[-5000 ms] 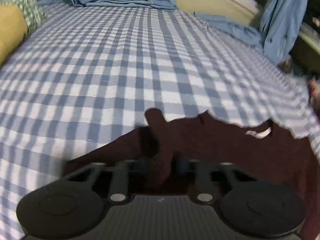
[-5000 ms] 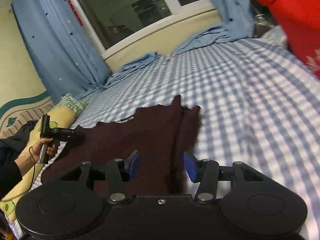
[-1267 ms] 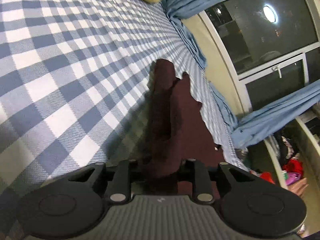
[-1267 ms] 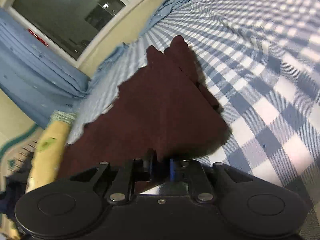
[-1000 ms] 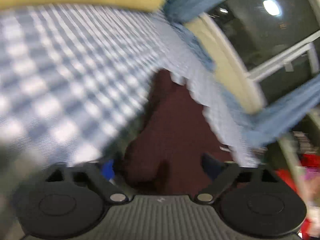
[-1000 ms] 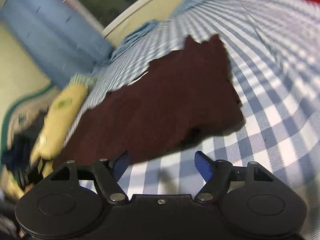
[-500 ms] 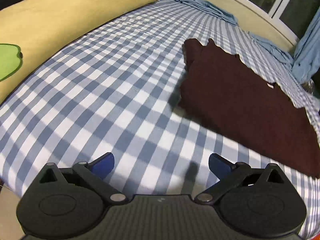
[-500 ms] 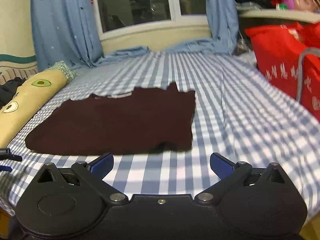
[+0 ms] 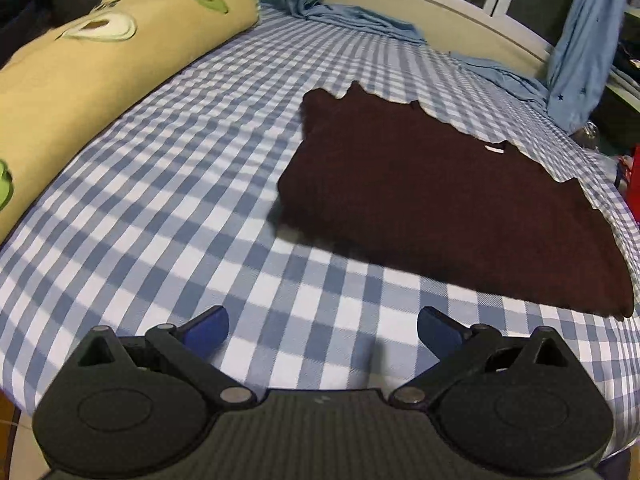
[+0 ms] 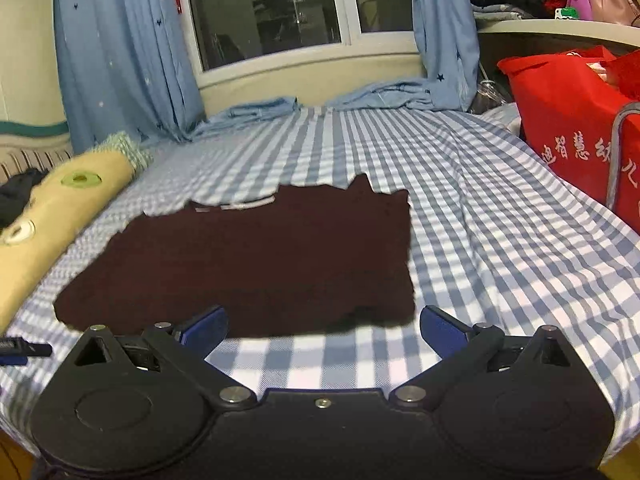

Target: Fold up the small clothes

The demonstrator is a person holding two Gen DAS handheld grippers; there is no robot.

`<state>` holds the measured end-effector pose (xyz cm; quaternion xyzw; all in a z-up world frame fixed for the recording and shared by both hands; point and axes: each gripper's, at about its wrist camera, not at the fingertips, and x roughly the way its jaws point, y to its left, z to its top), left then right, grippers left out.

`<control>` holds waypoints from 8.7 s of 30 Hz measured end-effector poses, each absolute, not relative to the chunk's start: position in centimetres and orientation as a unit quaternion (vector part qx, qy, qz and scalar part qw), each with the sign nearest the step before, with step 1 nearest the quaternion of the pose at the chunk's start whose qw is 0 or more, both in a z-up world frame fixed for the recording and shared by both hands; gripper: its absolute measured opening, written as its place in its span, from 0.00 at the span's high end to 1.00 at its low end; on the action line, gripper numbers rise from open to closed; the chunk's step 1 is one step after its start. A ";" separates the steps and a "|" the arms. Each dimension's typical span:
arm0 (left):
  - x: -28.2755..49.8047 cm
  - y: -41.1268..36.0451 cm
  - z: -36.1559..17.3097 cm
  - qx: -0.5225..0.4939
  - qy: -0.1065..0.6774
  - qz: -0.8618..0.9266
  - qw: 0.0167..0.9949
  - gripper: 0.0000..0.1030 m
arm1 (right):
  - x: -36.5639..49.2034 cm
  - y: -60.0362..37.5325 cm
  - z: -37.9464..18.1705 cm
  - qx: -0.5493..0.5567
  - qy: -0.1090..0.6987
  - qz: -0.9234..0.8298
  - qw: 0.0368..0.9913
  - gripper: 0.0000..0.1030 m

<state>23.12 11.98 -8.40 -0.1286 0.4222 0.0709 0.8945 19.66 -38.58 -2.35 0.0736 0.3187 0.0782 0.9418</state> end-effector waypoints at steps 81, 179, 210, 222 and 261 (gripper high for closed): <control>39.9 -27.6 -12.9 -0.022 0.346 -0.228 0.910 0.70 | 12.9 -56.5 -8.3 0.249 0.278 -0.043 0.927 0.01; 28.4 -3.2 -5.1 -0.052 0.334 -0.106 0.935 0.03 | 35.6 -52.2 -12.7 0.213 0.375 0.318 0.844 0.66; 40.0 -3.2 -13.1 -0.289 0.439 -0.191 0.829 0.05 | 33.8 -60.3 -12.2 0.385 0.353 0.300 0.798 0.36; 44.6 -5.1 -17.1 -0.374 0.463 -0.222 0.772 0.04 | 40.4 -59.4 -12.7 0.386 0.381 0.290 0.789 0.21; 40.6 1.1 -8.8 -0.341 0.357 -0.224 0.841 0.74 | 50.7 -44.1 -8.1 0.313 0.353 0.322 0.821 0.77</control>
